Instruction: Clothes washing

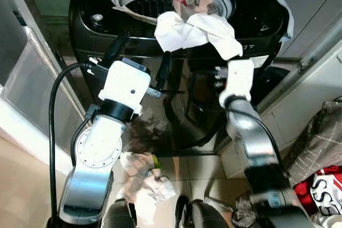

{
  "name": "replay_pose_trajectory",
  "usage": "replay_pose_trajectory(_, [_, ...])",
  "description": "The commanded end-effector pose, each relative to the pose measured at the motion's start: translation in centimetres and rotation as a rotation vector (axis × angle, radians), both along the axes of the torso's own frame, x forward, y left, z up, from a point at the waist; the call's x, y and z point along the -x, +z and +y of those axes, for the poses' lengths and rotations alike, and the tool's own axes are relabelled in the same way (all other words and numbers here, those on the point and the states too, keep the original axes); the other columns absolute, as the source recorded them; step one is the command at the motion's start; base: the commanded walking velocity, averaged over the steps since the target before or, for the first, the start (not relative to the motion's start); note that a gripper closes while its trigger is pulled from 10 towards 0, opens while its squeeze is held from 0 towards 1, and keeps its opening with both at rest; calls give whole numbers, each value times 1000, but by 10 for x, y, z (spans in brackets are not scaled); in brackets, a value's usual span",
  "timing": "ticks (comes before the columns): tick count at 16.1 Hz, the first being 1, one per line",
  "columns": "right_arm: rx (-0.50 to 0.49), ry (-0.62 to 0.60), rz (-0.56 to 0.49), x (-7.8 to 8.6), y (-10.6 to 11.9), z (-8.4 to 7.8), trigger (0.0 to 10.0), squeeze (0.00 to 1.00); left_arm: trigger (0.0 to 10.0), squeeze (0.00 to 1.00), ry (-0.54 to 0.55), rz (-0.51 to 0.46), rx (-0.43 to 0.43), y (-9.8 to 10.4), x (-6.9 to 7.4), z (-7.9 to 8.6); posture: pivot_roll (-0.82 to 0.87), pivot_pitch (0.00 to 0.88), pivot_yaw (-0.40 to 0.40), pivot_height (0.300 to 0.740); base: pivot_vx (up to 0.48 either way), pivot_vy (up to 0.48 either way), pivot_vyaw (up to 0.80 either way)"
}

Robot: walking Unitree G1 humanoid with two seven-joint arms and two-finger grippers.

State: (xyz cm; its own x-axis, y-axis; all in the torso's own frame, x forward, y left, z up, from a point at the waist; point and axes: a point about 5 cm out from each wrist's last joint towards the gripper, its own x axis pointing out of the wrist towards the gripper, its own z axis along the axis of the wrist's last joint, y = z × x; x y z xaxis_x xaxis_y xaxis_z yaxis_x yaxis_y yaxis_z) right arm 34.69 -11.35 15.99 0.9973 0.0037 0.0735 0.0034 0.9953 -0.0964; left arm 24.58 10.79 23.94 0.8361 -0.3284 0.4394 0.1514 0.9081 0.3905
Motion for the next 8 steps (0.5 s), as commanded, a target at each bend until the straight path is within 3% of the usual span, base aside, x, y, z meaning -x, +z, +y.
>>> replay_pose_trajectory(1, [3,-12,3,0,-3,-2,10000,0,10000,0,-14,-3,-2,1,0,-2,112,143,-78,732,0,0,0])
replay_pose_trajectory(5, [27,-10,5,-22,-6,11,10000,0,10000,0,7,-6,-12,3,2,4,173,161,-66,732,0,0,0])
replay_pose_trajectory(8, [25,-22,-55,-35,9,18,10000,0,10000,0,16,-9,-20,4,4,6,200,166,-65,732,0,0,0])
